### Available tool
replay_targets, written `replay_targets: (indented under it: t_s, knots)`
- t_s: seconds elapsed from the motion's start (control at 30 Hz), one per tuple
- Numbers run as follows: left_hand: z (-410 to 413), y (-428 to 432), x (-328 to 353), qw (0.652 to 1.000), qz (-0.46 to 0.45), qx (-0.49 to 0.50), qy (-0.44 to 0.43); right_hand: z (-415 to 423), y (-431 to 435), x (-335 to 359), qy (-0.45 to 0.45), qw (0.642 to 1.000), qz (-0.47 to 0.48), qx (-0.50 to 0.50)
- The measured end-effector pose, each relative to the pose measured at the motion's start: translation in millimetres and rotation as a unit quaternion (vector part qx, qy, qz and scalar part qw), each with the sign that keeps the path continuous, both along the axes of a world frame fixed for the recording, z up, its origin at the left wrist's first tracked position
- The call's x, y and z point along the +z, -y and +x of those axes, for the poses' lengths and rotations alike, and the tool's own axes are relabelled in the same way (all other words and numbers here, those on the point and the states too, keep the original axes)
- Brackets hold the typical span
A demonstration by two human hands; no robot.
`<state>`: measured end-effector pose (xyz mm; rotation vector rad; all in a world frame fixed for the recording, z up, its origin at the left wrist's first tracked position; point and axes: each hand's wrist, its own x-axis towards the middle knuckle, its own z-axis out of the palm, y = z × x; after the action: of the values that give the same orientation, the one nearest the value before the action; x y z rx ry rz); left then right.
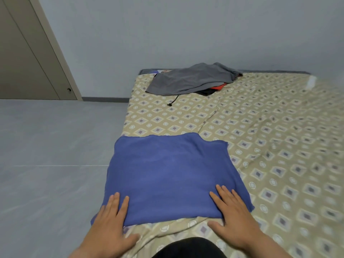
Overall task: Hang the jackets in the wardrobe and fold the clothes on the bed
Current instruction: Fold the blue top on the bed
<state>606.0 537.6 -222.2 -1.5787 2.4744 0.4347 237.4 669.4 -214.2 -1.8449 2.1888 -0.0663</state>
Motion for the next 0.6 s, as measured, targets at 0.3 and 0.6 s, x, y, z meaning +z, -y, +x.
replay_targets:
  t_s: [0.3, 0.6]
  knots:
    - [17, -3, 25, 0.982, -0.063, 0.161, -0.081, -27, -20, 23, 0.005, 0.985, -0.086, -0.151]
    - [39, 22, 106, 0.868, -0.184, 0.285, -0.364, -31, 21, 126, 0.331, 0.850, -0.294, -0.284]
